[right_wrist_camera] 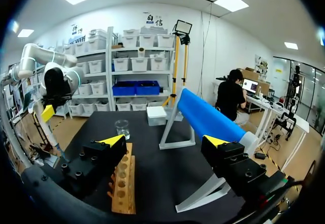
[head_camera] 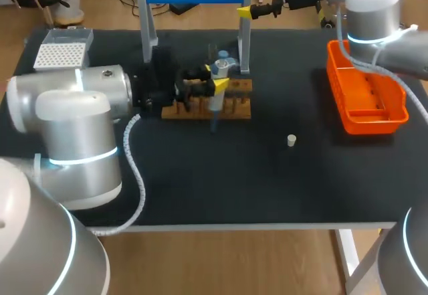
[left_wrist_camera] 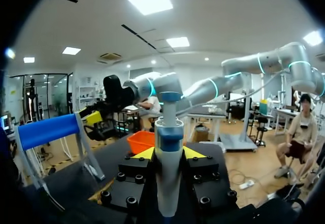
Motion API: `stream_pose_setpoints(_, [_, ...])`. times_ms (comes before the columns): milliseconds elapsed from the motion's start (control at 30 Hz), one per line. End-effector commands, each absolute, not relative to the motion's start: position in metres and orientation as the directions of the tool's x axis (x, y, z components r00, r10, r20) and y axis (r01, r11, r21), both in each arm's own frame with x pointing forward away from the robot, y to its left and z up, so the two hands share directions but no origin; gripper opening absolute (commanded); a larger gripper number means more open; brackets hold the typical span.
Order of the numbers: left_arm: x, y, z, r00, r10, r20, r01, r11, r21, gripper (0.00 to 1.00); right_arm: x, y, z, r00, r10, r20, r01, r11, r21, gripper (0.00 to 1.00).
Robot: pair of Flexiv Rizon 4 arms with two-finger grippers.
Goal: Invert the test tube, pick up the pipette, mount the tip to pipette, aspirate from beaker and dispense into the tube, eject the tip, return the pipette, and cap with the stopper.
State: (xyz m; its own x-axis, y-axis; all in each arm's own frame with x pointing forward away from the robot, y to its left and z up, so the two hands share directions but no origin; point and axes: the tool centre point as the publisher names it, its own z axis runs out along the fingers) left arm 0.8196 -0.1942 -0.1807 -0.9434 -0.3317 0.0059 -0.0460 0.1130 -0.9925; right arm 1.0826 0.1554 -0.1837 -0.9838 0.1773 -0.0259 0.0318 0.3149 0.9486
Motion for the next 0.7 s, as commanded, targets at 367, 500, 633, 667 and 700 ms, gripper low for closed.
stream_pose_setpoints(367, [0.836,-0.119,-0.172,-0.886,-0.463,-0.021,-0.064,0.169,-0.984,0.00,1.083,0.155,-0.183,-0.984,0.175,-0.024,0.034,0.318,0.947,1.00])
stream_pose_setpoints(500, [0.847,-0.102,-0.172,-0.873,-0.487,-0.017,-0.081,0.178,-0.981,0.00,1.083,0.155,-0.183,-0.984,0.175,-0.024,0.034,0.318,0.947,1.00])
stream_pose_setpoints(633, [0.859,-0.086,-0.172,-0.852,-0.524,-0.017,-0.095,0.185,-0.978,0.00,1.083,0.155,-0.183,-0.984,0.175,-0.024,0.034,0.318,0.947,1.00])
stream_pose_setpoints(667, [0.862,-0.081,-0.172,-0.843,-0.537,-0.017,-0.098,0.185,-0.978,0.00,1.083,0.155,-0.183,-0.984,0.175,-0.024,0.034,0.318,0.947,1.00])
stream_pose_setpoints(700, [0.865,-0.077,-0.172,-0.840,-0.542,-0.018,-0.100,0.188,-0.977,0.00,1.083,0.155,-0.183,-0.984,0.175,-0.024,0.034,0.318,0.947,1.00])
